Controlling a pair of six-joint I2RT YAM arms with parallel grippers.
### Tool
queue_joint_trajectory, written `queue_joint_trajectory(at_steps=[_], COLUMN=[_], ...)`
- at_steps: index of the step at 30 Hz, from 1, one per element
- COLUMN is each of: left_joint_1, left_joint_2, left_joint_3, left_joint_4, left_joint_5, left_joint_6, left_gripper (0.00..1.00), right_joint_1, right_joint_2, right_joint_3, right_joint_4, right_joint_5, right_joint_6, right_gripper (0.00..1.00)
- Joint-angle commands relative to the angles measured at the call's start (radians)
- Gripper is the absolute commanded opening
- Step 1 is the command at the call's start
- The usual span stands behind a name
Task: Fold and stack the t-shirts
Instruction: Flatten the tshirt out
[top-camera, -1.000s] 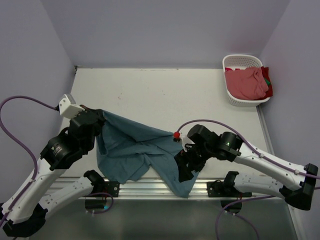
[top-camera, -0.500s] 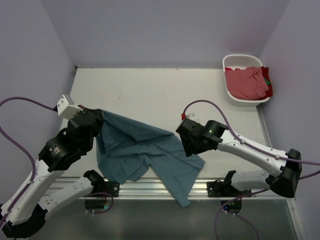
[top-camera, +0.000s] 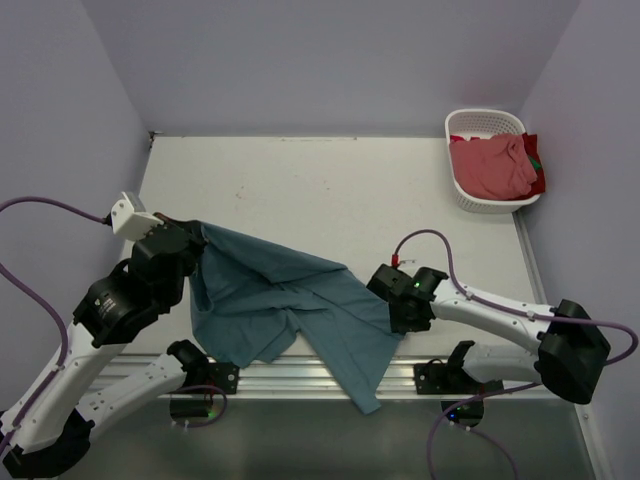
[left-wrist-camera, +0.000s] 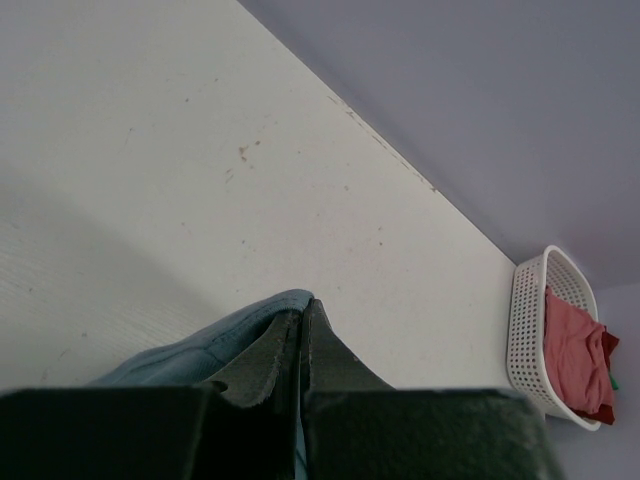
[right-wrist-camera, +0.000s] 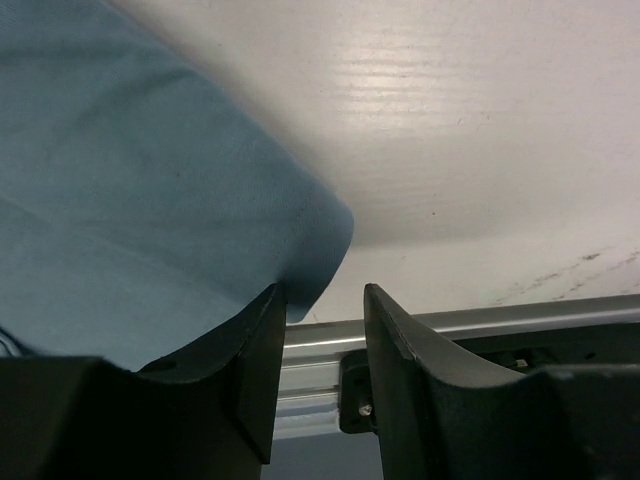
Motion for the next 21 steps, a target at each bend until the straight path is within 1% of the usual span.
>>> queue_joint_trajectory(at_steps=[1, 10, 17, 20, 21], left_joint_1=[0.008, 0.008, 0.007, 0.008, 0.008], left_joint_2=[-0.001, 0.011, 0.002, -0.001, 0.000], left_joint_3=[0.028, 0.025, 0.030, 0.028, 0.026], left_joint_4=[0.027, 0.038, 0.024, 0.024, 0.023], left_joint_5=[-0.039, -0.026, -0.038, -0.041, -0.041], left_joint_6=[-0.019, -0.014, -0.013, -0.014, -0.014], left_gripper=[0.00, 0.00, 0.00, 0.00, 0.00], right_joint_1=[-0.003, -0.012, -0.013, -0.015, -0.013], right_joint_2=[-0.047, -0.020, 0.019, 0.005, 0.003], right_joint_3=[-0.039, -0.050, -0.059, -0.073, -0.076], right_joint_4=[0.083, 0.156, 0.183, 0.176, 0.172], right_joint_5=[-0.041, -0.064, -0.086, -0.084, -0.083], right_joint_6=[0.073, 0.066, 0.064, 0.064, 0.066], right_gripper=[0.41, 0.43, 0.42, 0.35, 0.26])
